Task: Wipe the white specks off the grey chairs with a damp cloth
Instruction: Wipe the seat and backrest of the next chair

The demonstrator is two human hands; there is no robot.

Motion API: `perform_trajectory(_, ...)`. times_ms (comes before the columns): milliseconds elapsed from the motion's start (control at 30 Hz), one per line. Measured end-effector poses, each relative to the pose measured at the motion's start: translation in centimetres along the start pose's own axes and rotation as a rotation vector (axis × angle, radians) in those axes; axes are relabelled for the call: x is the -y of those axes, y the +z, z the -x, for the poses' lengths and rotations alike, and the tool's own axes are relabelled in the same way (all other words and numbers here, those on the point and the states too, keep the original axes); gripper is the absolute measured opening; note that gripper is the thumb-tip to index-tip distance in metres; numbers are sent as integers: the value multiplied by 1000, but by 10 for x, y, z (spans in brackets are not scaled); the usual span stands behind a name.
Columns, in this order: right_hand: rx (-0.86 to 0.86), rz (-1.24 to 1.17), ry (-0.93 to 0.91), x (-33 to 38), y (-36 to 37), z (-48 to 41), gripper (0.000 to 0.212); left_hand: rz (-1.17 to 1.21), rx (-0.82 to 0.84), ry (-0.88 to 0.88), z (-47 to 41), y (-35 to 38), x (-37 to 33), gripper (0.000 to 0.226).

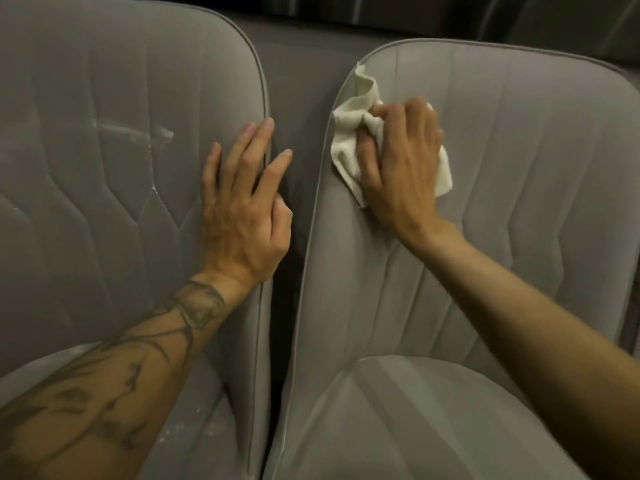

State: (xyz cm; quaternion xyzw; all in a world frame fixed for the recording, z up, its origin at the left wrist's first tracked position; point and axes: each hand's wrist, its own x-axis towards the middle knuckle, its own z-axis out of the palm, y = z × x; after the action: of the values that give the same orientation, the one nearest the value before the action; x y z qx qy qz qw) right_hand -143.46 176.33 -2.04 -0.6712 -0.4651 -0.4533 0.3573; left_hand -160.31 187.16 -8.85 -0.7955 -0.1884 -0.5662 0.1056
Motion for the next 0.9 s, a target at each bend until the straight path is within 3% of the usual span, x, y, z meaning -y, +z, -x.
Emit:
perform_trajectory(67, 25, -79, 71, 13, 3, 30, 26, 3, -7, 5, 1, 2, 1, 55)
perform_trajectory(200, 192, -133, -118, 8, -13, 66, 24, 2, 15, 1, 1, 0, 0, 54)
perform_trajectory(267, 128, -16, -156, -4, -10, 32, 28, 4, 18, 0, 0, -1, 0, 54)
perform_trajectory(400, -70, 27, 34, 1, 7, -24, 26, 0, 1, 4, 1, 3, 4, 53)
perform_trajectory(467, -37, -31, 50, 10, 7, 4, 27, 2, -6, 6, 2, 4, 3, 53)
perform_trajectory(600, 204, -134, -144, 14, -10, 62, 27, -6, 0, 6, 2, 4, 2, 54)
perform_trajectory(667, 166, -55, -187, 7, -9, 37, 28, 1, 2, 4, 2, 3, 2, 54)
perform_trajectory(767, 28, 19, -67, 5, 2, -7, 27, -4, -3, 11, 2, 4, 4, 53)
perform_trajectory(900, 44, -96, 11, 19, 3, 38, 27, -19, -17, 15, 2, 6, 4, 54)
